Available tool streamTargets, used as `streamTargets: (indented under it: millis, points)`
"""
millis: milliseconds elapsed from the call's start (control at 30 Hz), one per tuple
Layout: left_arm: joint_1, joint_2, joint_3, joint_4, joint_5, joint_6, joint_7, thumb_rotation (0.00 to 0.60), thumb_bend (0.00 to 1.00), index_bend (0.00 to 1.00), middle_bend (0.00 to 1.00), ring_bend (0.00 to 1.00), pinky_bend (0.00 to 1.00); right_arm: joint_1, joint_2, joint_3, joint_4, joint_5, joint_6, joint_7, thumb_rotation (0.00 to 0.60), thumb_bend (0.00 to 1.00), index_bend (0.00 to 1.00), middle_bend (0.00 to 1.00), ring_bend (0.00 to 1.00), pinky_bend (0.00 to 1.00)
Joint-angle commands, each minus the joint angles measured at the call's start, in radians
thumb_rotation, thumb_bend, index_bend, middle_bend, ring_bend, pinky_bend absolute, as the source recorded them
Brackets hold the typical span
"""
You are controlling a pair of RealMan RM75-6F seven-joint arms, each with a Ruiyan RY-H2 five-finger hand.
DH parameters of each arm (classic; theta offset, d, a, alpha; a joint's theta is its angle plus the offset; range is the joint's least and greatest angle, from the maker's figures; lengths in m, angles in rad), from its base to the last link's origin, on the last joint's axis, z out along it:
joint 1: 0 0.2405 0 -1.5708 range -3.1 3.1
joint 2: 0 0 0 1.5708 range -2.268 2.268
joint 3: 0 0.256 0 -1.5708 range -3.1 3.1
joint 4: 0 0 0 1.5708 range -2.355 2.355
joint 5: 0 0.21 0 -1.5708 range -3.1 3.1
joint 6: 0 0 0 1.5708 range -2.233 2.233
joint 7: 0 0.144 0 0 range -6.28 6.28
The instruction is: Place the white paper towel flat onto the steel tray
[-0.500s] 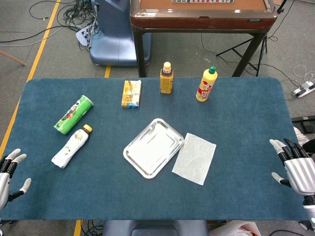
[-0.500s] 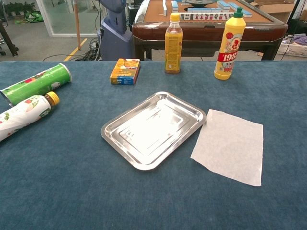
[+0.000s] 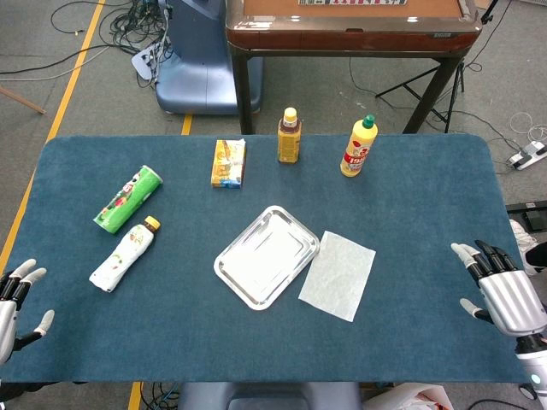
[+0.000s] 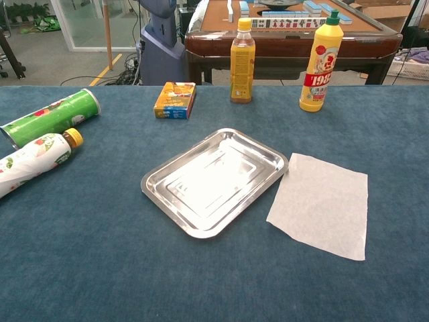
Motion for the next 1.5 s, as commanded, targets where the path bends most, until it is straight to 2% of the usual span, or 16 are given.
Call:
streamTargets:
  millis: [33,167,433,733,1067,1500]
  points:
    - [0.003,0.002,0.0,-0.002,0.002,0.005,-0.001,0.6,0.27,0.22,0.14,0.14,0.0,0.023,-0.005,0.001,0.008,-0.024,-0.016,0.004,0.6,0.09,0.16,0.21,0.1,0.2]
    - [0.012,0.007,0.004,-0.007,0.007,0.019,-0.002,0.6,0.27,0.22,0.14,0.14,0.0,0.058,-0.011,-0.007,0.024,-0.057,-0.056,0.006,0.6,0.14,0.19,0.21,0.1,0.2]
    - [0.016,0.009,0.008,-0.011,0.016,0.025,-0.002,0.6,0.27,0.22,0.14,0.14,0.0,0.145,-0.064,-0.015,0.085,-0.112,-0.153,0.0,0.6,0.19,0.34,0.23,0.1,0.2]
    - [0.03,0.011,0.009,-0.006,0.006,0.038,-0.01,0.6,0.27,0.22,0.14,0.15,0.0,0.236,-0.2,-0.032,0.211,-0.15,-0.251,0.02,0.6,0.17,0.34,0.23,0.1,0.2]
    - [0.037,0.013,0.01,-0.001,0.002,0.042,-0.018,0.6,0.27,0.22,0.14,0.15,0.0,0.304,-0.379,-0.041,0.408,-0.158,-0.286,0.073,0.6,0.15,0.38,0.25,0.1,0.21]
    - [0.046,0.012,0.009,0.011,-0.005,0.046,-0.031,0.6,0.27,0.22,0.14,0.15,0.0,0.353,-0.49,-0.051,0.545,-0.14,-0.296,0.116,0.6,0.15,0.38,0.25,0.1,0.21]
